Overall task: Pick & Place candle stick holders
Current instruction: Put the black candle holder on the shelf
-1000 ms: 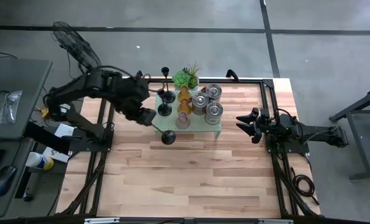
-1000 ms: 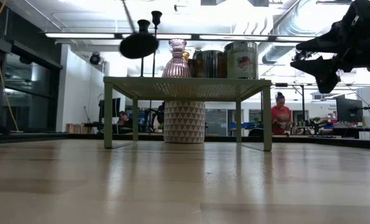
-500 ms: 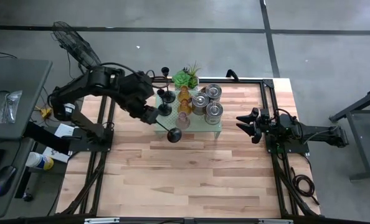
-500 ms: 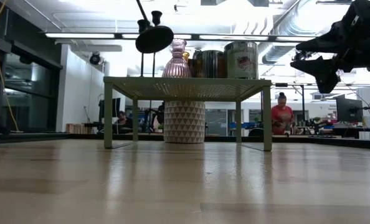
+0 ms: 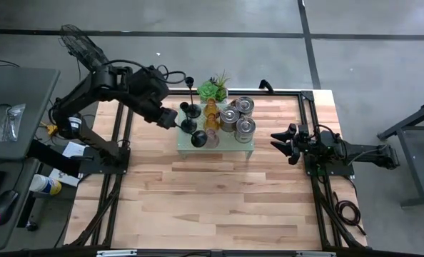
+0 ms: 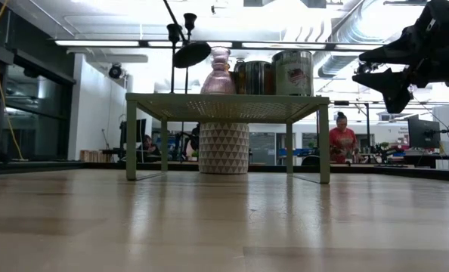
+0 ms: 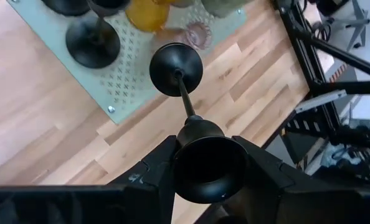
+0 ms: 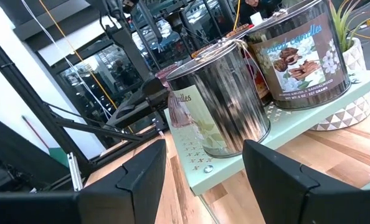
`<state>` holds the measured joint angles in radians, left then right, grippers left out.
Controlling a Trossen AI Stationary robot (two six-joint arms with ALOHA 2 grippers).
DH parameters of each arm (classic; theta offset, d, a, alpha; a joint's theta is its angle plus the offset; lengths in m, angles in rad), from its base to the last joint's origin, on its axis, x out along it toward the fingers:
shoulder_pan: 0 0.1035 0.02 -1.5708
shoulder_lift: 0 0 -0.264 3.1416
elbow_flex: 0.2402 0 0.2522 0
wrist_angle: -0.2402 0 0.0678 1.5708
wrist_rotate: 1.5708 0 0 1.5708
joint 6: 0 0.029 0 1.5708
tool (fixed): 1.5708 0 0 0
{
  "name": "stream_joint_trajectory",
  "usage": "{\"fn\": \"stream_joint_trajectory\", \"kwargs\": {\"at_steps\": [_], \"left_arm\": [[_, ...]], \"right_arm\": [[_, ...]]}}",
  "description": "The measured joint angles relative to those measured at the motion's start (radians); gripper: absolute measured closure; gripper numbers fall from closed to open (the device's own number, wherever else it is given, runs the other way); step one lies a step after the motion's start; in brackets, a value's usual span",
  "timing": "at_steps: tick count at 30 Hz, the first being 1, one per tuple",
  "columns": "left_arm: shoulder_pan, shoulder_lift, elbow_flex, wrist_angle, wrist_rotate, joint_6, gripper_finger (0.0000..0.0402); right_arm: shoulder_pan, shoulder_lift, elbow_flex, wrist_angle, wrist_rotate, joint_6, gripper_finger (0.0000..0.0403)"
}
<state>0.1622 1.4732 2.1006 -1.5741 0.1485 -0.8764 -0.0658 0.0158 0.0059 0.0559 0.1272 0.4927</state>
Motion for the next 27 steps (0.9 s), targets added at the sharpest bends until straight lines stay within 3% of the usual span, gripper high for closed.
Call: {"fn": "stream_joint_trajectory", "kwargs": {"at_steps": [15, 22, 27], "left_arm": [[0.041, -0.019, 0.000, 0.003, 0.055, 0.009, 0.0275], [0.041, -0.048, 0.000, 0.003, 0.028, 0.009, 0.0275], [0.008, -0.088, -0.033, 0.005, 0.082, 0.044, 0.0275]], "right_arm": [[0.000, 0.000, 0.000, 0.000, 0.000, 0.000, 0.0197], [0.000, 0.000, 0.000, 0.000, 0.000, 0.000, 0.0197], [0.000, 0.000, 0.000, 0.000, 0.000, 0.000, 0.0197]]}}
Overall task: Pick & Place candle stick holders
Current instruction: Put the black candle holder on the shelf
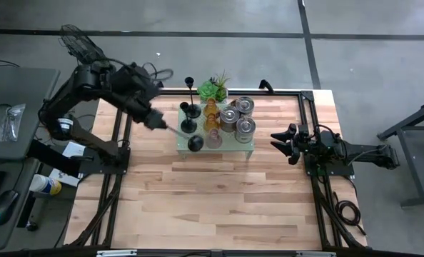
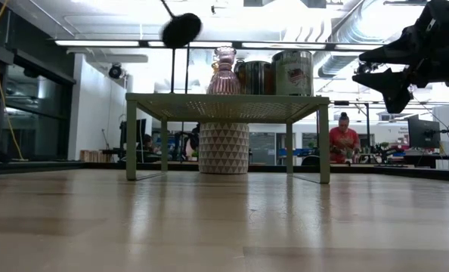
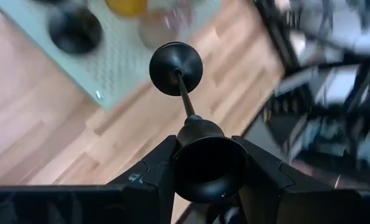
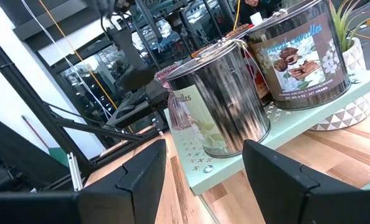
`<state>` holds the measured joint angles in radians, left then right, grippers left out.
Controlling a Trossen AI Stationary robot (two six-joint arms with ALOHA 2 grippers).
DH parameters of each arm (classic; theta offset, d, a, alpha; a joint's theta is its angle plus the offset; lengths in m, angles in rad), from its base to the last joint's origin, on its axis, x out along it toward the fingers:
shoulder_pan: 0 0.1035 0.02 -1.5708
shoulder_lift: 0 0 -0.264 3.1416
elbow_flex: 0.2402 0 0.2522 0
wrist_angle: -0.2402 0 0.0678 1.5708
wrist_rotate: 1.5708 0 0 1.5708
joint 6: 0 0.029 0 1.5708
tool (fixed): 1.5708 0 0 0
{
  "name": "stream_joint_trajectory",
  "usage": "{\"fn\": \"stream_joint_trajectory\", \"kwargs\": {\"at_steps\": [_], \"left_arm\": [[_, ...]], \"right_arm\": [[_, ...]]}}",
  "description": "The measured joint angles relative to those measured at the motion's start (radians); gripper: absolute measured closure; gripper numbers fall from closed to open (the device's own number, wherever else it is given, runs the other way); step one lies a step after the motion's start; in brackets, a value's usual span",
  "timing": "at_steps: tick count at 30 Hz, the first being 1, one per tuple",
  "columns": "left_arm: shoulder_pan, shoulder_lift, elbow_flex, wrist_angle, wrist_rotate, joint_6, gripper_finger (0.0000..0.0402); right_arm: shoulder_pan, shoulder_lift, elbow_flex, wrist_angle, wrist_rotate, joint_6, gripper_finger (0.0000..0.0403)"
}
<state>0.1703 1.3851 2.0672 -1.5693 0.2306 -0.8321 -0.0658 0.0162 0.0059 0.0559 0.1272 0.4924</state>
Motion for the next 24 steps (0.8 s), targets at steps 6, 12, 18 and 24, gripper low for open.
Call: {"fn": "stream_joint_trajectory", "kwargs": {"at_steps": [6, 12, 18, 24], "left_arm": [[-0.133, -0.046, -0.165, -0.004, 0.033, 0.103, 0.0275], [-0.277, -0.043, -0.312, -0.001, -0.026, 0.230, 0.0275], [-0.370, -0.010, -0.429, -0.001, -0.164, 0.361, 0.0275], [-0.402, 0.032, -0.512, -0.001, -0.215, 0.417, 0.0275]], "right_arm": [[0.000, 0.000, 0.000, 0.000, 0.000, 0.000, 0.0197], [0.000, 0.000, 0.000, 0.000, 0.000, 0.000, 0.0197], [0.000, 0.000, 0.000, 0.000, 0.000, 0.000, 0.0197], [0.000, 0.000, 0.000, 0.000, 0.000, 0.000, 0.0197]]}}
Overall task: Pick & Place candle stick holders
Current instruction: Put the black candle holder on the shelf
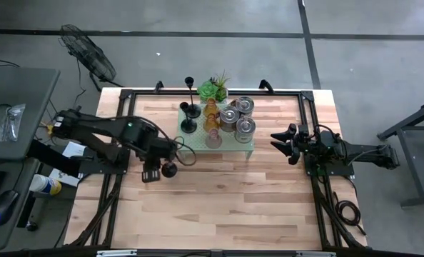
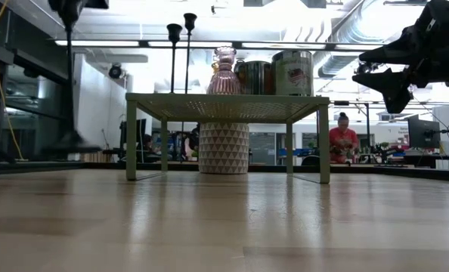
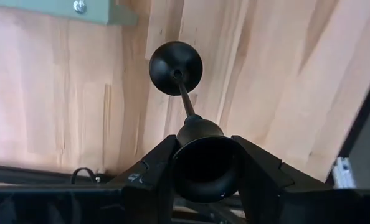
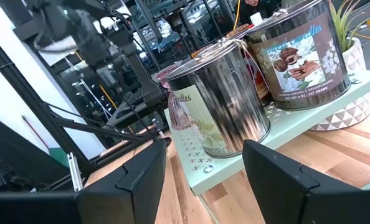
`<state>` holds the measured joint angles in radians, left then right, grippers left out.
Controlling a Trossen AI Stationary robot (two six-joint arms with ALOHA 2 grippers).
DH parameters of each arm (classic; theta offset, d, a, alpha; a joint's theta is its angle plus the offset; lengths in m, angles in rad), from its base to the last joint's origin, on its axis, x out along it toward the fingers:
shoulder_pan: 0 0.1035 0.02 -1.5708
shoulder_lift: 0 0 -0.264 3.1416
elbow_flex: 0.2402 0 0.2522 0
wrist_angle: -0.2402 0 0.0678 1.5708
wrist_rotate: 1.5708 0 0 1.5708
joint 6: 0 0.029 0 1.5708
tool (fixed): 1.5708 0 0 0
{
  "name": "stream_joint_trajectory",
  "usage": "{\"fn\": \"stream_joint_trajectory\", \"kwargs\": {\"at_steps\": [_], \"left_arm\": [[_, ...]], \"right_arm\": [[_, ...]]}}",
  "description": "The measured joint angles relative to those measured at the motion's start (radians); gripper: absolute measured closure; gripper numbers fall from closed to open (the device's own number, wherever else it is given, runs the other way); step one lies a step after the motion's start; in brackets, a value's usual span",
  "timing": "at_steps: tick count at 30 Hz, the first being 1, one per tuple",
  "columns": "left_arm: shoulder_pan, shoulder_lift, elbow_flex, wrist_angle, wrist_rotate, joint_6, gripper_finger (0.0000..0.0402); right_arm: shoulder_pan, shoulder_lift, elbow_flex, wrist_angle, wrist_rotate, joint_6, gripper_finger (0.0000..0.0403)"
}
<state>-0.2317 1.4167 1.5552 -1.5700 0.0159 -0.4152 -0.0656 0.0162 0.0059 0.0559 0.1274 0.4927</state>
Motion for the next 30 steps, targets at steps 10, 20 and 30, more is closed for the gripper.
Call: {"fn": "stream_joint_trajectory", "kwargs": {"at_steps": [10, 20, 30], "left_arm": [[0.002, 0.067, -0.051, 0.006, 0.021, 0.023, 0.0275], [0.002, 0.111, -0.050, 0.102, 0.066, 0.101, 0.0275], [0.002, 0.120, -0.050, 0.107, 0.056, 0.123, 0.0272]], "right_arm": [[0.000, 0.000, 0.000, 0.000, 0.000, 0.000, 0.0197], [0.000, 0.000, 0.000, 0.000, 0.000, 0.000, 0.0197], [0.000, 0.001, 0.000, 0.000, 0.000, 0.000, 0.0197]]}}
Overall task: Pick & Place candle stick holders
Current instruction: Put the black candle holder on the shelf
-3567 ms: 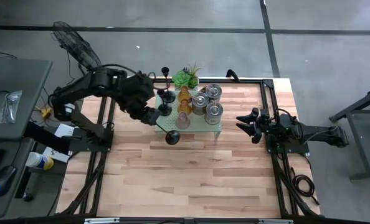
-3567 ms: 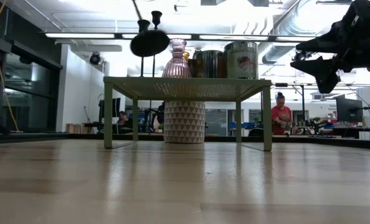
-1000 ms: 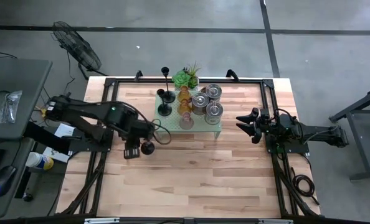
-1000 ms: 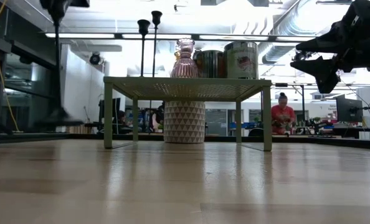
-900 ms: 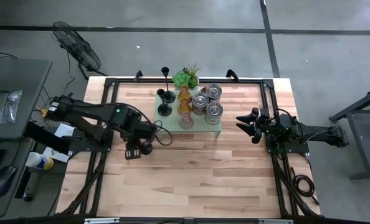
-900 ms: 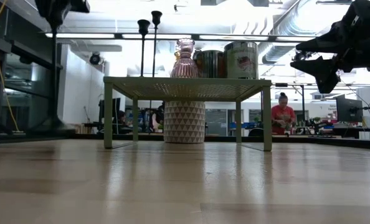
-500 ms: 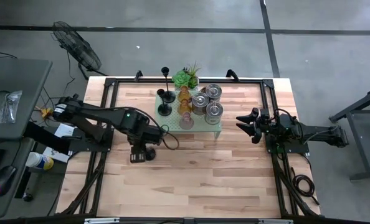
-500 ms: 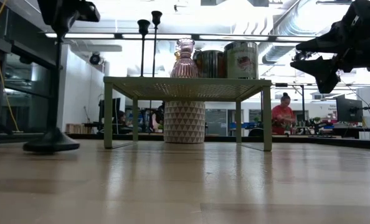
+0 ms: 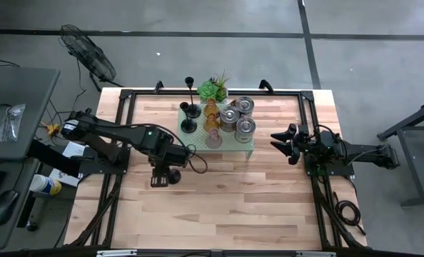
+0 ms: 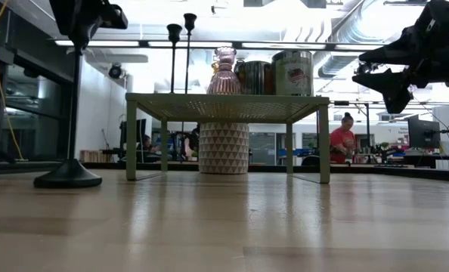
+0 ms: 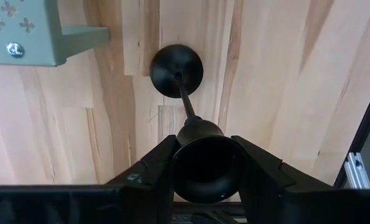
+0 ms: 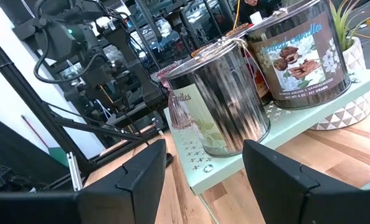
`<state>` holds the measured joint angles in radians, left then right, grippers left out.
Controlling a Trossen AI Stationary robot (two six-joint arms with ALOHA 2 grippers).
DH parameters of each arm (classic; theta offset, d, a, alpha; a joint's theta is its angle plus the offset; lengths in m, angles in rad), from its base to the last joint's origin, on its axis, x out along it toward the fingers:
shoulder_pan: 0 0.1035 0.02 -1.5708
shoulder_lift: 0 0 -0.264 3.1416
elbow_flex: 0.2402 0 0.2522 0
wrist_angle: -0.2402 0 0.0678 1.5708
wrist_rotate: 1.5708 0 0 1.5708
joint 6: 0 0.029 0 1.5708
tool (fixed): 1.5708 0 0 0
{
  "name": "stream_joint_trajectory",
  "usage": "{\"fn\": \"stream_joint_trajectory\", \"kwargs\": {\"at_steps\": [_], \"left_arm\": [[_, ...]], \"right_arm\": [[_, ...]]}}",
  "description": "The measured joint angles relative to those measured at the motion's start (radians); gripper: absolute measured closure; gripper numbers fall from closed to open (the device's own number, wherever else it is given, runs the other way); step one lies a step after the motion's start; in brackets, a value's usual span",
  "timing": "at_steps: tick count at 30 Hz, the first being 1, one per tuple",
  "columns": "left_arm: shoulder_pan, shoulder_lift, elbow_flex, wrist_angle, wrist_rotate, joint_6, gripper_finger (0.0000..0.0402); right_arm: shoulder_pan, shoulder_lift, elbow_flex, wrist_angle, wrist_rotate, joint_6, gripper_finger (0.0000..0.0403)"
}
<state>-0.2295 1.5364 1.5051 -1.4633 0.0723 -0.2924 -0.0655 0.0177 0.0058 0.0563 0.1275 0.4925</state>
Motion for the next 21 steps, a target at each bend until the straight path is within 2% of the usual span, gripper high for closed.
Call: {"fn": "stream_joint_trajectory", "kwargs": {"at_steps": [11, 17, 21], "left_arm": [[0.000, 0.000, 0.000, 0.006, -0.011, 0.027, 0.0253], [0.000, 0.000, 0.000, 0.005, 0.024, 0.052, 0.0248], [0.000, -0.002, 0.000, 0.003, 0.024, 0.049, 0.0216]], "right_arm": [[0.000, 0.001, 0.000, 0.000, 0.000, 0.000, 0.0197], [0.000, 0.001, 0.000, 0.000, 0.000, 0.000, 0.0197], [0.000, 0.001, 0.000, 0.000, 0.000, 0.000, 0.0197]]}}
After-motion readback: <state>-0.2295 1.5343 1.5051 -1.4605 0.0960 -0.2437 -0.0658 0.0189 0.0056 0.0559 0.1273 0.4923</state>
